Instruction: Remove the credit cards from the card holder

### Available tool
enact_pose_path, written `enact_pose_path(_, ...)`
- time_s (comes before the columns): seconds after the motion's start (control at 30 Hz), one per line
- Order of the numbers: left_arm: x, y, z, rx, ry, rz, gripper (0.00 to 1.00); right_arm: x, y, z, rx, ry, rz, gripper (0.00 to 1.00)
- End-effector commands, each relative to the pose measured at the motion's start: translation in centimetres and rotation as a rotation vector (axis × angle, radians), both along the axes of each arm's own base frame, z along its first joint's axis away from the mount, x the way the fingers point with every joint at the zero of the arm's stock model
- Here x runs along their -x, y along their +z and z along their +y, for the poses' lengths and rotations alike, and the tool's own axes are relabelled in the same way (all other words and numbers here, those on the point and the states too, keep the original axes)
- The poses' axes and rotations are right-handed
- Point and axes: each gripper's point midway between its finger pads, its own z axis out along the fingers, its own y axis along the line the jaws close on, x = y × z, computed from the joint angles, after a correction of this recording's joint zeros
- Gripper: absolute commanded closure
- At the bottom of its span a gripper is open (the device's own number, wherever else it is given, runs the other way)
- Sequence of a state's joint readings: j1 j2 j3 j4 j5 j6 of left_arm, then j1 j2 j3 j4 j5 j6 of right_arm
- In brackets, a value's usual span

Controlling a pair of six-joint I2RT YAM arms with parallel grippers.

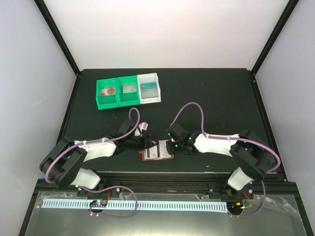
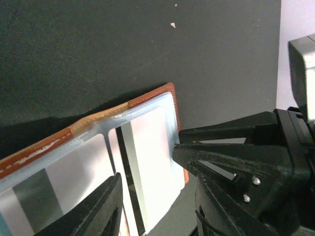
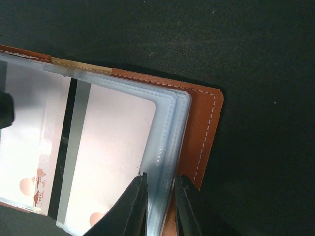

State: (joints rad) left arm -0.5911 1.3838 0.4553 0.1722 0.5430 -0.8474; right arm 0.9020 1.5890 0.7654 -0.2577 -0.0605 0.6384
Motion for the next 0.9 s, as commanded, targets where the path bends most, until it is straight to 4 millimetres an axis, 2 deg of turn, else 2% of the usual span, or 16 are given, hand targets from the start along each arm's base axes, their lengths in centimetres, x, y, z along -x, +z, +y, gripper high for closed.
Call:
enact_pose_path(0.0,-0.4,-0.5,-0.6,0.021,0.0,-0.012,0.58,0.0,-0.6,-0.1,-0.014,-0.017,0.007,0.84)
enact_pose_path(0.2,-0.1,-2.5,-0.2,-0.002,0.007,0.013,0.61,0.4,-1.1,-0.5,-0.013,-0.022,0.016,0.86)
enact_pose_path(0.47,0.0,-2.7,-0.4,0.022,0.012,0.019,0.63,0.8,-1.9,-0.7,-0.009,-0.025,0.034,0.88)
enact_pose_path(0.57,0.0,-2.8,-0.6,0.029,0.008,0.024,0.68,0.8,-1.9,-0.7,-0.011,-0.025,0.037,0.89)
enact_pose_path(0.87,0.0,-2.7,-1.0,0.048,-0.006,0.026,0.94,0.9,-2.1,-0.7,-0.011,-0.028,0.041,0.89)
